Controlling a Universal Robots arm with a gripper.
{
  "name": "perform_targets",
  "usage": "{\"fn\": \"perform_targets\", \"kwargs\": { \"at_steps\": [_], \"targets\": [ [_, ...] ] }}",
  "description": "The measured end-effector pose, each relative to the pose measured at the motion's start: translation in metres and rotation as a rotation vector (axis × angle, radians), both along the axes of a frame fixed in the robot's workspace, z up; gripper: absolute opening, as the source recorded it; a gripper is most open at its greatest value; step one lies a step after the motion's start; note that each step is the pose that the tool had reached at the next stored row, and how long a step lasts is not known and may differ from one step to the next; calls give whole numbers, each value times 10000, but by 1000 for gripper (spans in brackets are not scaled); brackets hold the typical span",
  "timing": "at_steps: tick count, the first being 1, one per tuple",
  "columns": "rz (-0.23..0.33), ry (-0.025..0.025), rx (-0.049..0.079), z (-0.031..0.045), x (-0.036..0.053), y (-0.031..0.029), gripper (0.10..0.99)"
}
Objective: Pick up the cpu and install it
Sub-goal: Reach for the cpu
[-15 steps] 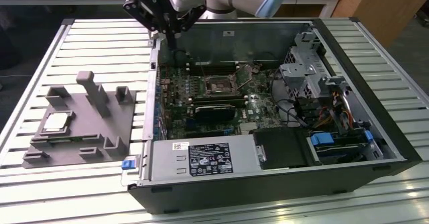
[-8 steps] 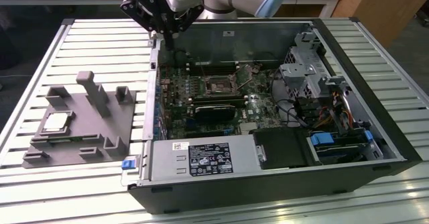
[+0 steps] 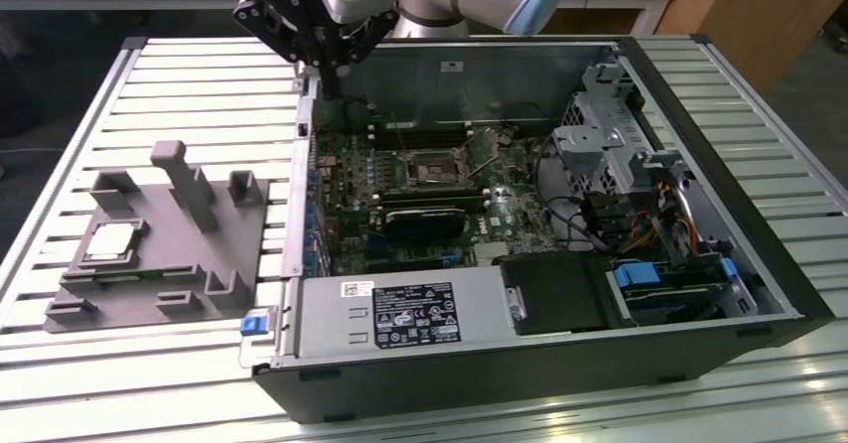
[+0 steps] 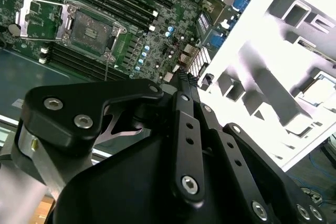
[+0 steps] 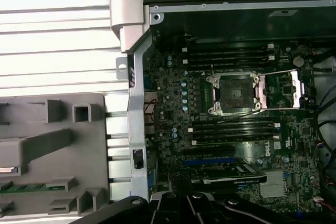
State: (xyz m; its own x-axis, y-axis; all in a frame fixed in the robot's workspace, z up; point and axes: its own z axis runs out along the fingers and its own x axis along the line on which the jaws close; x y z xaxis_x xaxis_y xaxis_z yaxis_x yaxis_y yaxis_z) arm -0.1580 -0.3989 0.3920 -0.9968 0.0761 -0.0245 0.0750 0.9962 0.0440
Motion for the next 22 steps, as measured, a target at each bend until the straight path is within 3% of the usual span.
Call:
{"fn": "perform_targets", "kwargs": {
  "at_steps": [22],
  "targets": [
    [-1, 0, 0, -9, -108, 0, 106]
  ]
}}
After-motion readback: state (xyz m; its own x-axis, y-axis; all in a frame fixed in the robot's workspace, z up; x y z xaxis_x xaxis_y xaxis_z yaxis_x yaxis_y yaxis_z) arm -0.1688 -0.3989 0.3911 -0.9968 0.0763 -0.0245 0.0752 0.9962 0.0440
